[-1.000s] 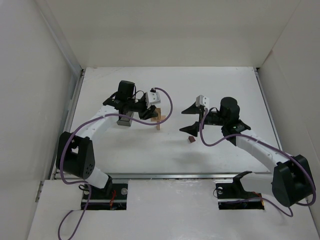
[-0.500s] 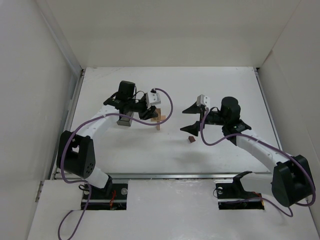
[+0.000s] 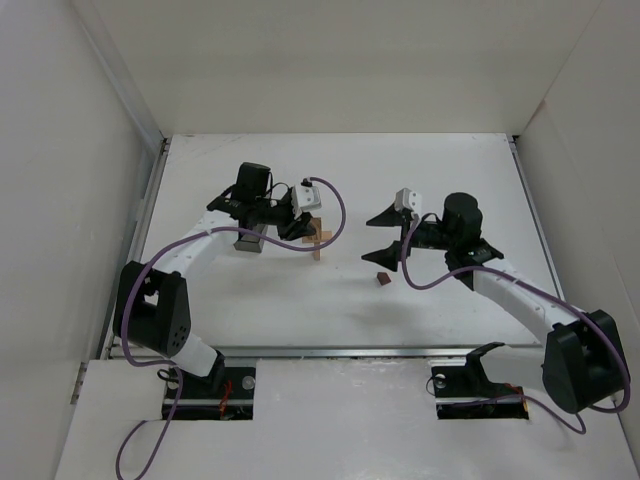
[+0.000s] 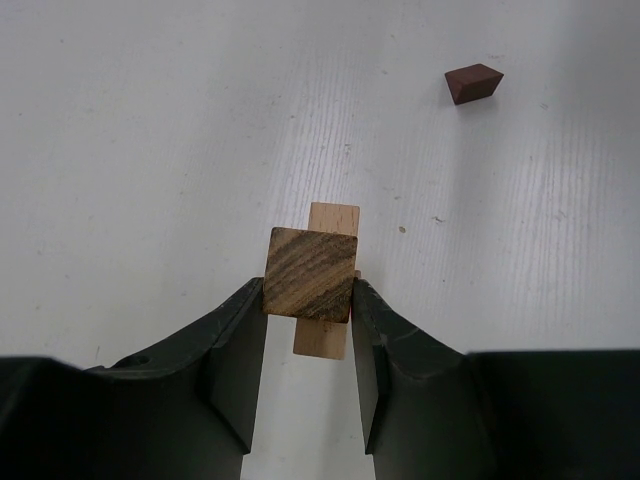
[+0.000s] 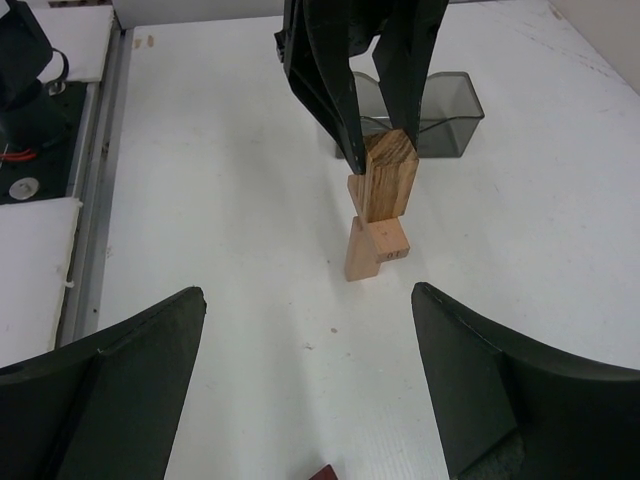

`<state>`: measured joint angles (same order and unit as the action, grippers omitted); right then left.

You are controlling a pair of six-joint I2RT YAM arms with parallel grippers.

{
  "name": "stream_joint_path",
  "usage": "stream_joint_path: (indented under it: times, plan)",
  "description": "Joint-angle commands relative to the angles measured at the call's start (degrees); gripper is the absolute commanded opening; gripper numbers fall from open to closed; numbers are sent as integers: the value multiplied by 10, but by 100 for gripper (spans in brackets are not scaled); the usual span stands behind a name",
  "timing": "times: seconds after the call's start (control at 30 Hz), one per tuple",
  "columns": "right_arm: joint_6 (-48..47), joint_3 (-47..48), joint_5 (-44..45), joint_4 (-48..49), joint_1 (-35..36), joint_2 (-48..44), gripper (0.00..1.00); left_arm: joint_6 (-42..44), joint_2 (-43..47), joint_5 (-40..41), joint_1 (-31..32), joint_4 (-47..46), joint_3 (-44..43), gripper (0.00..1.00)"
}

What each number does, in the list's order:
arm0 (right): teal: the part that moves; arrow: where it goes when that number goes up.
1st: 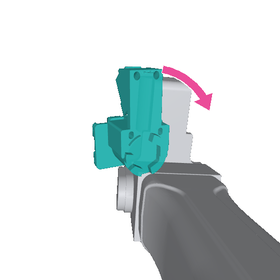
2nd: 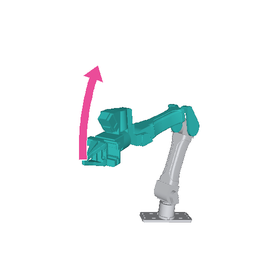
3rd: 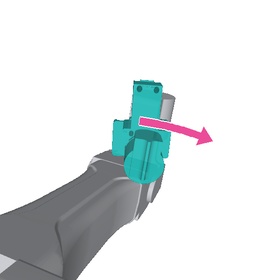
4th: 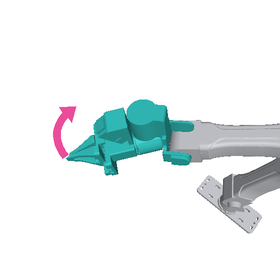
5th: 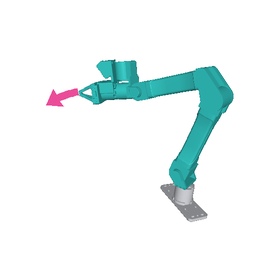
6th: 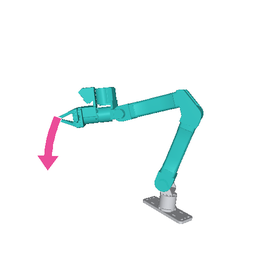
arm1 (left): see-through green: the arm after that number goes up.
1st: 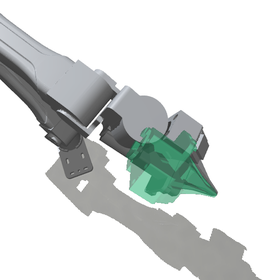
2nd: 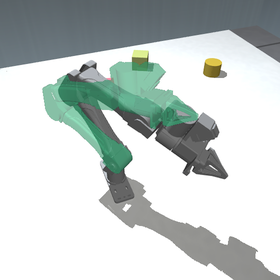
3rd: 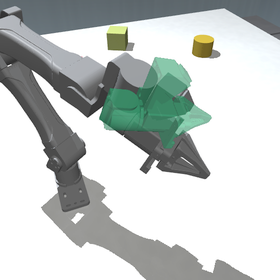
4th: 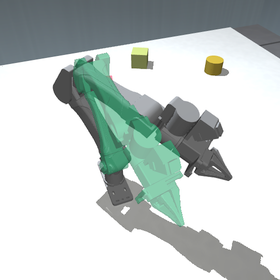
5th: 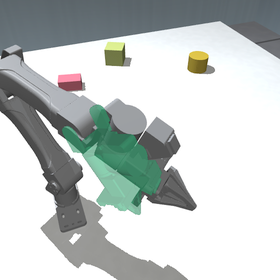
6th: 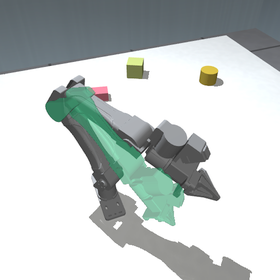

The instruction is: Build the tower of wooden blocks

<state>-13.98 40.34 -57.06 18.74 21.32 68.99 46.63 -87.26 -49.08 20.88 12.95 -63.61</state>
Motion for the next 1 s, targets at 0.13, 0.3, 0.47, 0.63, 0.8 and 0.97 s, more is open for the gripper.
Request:
stream_joint_path:
  times: [0.13,0.3,0.47,0.63,0.8,0.97]
  plan:
    - [-11,30,-19,-7,-5,5,89,7,6,-7,-7,3,8,28]
    - [-11,41,6,-31,-5,5,89,7,6,-7,-12,15,2,39]
    - [3,60,84,-91,-5,5,97,25,11,-7,-12,37,-8,45]
    - [48,68,167,-106,-5,-25,100,31,17,-1,-12,48,-13,47]
    - [159,74,367,-132,-5,-55,100,36,34,5,-12,53,-13,48]
    - [208,99,575,-163,20,-69,100,36,46,10,-12,72,-27,48]
